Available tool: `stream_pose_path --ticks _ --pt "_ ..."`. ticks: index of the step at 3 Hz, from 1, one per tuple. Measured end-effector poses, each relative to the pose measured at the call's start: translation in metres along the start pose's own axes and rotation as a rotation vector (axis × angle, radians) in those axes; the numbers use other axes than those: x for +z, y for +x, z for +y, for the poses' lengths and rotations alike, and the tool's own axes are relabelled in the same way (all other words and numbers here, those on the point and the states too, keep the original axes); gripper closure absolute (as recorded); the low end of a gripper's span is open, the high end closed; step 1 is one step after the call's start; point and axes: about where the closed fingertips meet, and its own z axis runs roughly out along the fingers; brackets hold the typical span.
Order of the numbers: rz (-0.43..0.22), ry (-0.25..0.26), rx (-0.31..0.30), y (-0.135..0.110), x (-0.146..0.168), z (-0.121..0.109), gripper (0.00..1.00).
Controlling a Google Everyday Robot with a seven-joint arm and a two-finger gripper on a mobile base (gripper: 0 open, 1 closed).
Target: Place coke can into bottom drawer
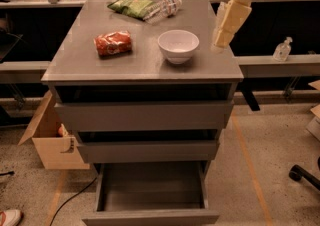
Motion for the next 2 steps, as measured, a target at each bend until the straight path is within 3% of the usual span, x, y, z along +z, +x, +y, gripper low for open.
stream_pose_path --ticks 2 --pt "0.027 -0.019 -0.033 -0.012 0.017 -0.016 0.0"
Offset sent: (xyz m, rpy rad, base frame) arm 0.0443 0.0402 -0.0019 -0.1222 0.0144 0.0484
